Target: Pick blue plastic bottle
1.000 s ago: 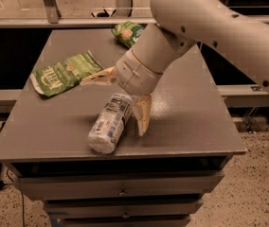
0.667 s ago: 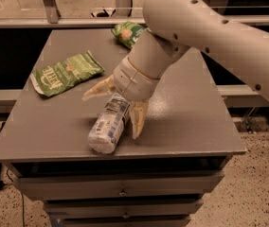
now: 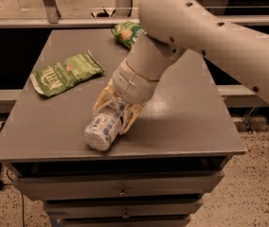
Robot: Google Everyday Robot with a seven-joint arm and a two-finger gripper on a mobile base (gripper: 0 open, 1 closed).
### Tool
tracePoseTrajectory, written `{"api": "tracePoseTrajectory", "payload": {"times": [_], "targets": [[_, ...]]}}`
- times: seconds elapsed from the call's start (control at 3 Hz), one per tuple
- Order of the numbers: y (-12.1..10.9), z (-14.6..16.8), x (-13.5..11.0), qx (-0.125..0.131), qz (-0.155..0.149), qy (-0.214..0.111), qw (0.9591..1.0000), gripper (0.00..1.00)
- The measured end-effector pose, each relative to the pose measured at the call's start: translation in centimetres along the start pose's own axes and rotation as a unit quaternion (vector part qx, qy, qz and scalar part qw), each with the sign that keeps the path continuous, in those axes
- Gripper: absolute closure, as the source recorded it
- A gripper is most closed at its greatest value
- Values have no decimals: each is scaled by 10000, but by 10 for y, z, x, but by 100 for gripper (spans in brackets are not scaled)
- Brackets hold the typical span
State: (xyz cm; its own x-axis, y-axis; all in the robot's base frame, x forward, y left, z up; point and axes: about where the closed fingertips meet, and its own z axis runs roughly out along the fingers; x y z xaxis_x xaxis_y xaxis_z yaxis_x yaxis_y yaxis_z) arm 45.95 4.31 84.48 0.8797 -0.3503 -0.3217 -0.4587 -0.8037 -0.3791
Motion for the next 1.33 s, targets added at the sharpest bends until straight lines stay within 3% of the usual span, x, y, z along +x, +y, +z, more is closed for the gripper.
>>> {"api": "tracePoseTrajectory", "payload": {"times": [0.33,0.67,1.0,1.33], "targets": [[-7,-17,0,200,-6,117,9997,87],[-19,-59,10,729,177,381,9965,100],[-35,-112,20,1468,562,716,9850,100],[-39,-117,21,1558,589,754,9831,100]]}}
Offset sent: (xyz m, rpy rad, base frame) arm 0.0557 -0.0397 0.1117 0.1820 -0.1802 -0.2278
